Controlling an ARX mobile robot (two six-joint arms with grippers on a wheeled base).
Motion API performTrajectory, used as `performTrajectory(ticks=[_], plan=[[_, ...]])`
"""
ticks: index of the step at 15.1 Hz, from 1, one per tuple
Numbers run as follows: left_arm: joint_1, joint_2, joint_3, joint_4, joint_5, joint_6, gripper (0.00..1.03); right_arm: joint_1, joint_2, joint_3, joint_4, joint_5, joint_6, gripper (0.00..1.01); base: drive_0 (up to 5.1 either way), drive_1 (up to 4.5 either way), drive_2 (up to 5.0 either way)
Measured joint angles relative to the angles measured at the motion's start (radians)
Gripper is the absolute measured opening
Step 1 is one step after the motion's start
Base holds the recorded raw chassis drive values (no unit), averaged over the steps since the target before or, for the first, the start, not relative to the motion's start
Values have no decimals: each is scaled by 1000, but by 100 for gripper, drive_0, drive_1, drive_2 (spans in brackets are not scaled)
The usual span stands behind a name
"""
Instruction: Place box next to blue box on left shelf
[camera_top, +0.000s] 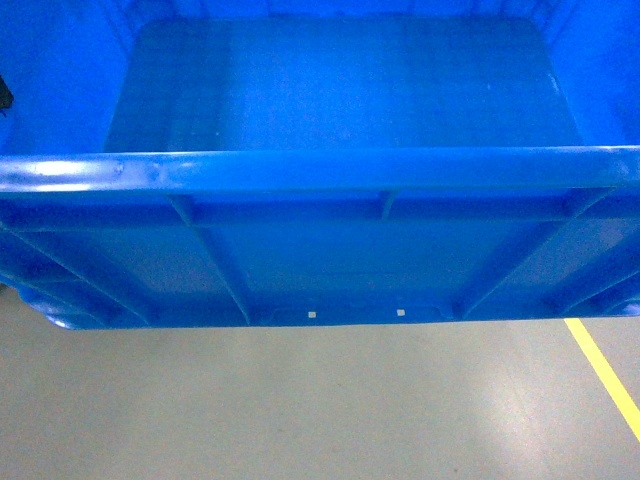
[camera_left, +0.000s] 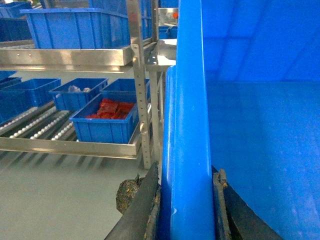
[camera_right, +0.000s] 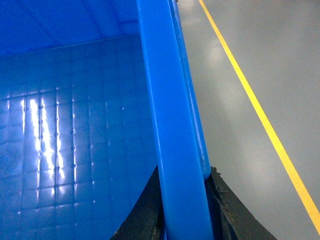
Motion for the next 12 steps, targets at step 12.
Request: performTrajectory(ticks=[12], plan=[[0, 0, 0, 6, 0, 0, 18, 0, 0, 0, -1, 0, 2, 15, -1, 433, -434]])
